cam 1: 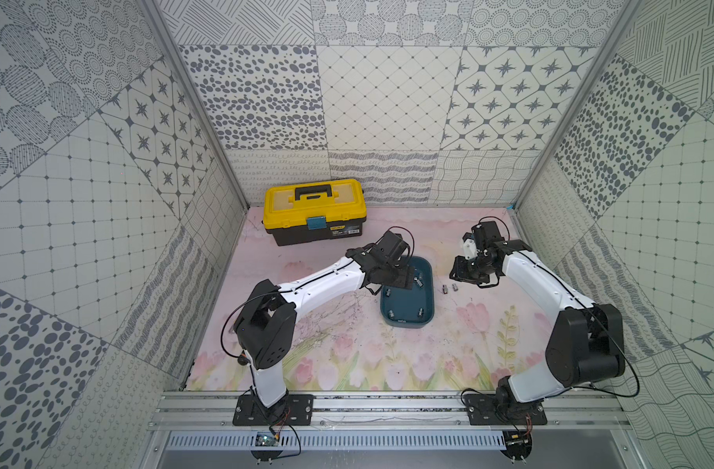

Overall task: Take out the socket from the storage box
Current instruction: Pick up the socket head from the storage box.

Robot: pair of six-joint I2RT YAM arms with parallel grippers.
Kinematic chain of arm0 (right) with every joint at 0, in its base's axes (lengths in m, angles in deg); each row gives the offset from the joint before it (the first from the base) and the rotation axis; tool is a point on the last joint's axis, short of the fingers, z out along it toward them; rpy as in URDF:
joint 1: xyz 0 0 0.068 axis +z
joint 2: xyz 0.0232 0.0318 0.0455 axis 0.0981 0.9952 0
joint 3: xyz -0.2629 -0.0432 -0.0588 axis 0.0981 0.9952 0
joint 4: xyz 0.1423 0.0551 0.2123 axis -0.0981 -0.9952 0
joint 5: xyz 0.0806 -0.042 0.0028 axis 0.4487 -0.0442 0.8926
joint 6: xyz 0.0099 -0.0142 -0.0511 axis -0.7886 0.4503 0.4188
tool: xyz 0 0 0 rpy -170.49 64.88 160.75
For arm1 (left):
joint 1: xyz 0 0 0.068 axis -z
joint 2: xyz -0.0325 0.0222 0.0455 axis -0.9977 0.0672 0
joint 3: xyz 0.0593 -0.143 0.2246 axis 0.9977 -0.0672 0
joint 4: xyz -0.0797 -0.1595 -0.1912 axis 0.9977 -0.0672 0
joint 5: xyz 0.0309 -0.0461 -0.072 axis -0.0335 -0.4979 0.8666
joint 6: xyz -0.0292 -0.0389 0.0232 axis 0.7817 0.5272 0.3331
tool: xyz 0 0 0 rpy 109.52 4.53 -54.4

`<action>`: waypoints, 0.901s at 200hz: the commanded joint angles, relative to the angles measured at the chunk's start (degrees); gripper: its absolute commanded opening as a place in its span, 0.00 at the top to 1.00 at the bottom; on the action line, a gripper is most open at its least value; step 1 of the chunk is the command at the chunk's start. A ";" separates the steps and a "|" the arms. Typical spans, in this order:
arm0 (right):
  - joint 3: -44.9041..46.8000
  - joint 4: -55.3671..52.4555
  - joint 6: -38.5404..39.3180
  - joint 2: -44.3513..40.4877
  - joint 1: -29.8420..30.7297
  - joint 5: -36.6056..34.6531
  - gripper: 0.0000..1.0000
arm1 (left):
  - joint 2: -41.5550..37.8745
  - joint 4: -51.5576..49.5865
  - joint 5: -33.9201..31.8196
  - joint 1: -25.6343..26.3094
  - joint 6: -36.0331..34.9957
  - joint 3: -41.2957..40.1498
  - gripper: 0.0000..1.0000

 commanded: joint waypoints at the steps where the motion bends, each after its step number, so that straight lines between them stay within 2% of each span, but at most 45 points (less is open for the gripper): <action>1: 1.90 0.02 -1.10 -2.36 -0.14 2.68 0.61 | 6.18 0.26 -1.50 2.92 2.05 4.77 0.20; 56: 4.80 0.99 -1.60 -4.28 -0.42 2.76 0.56 | 14.05 3.25 -6.77 4.09 1.60 9.40 0.29; 80: 5.11 1.23 -1.52 -4.54 -0.68 2.65 0.54 | 16.25 4.43 -8.76 4.09 -0.28 10.74 0.36; 180: 6.51 3.15 -1.87 -4.15 -1.11 3.09 0.53 | 21.61 9.95 -16.28 4.15 1.74 12.69 0.44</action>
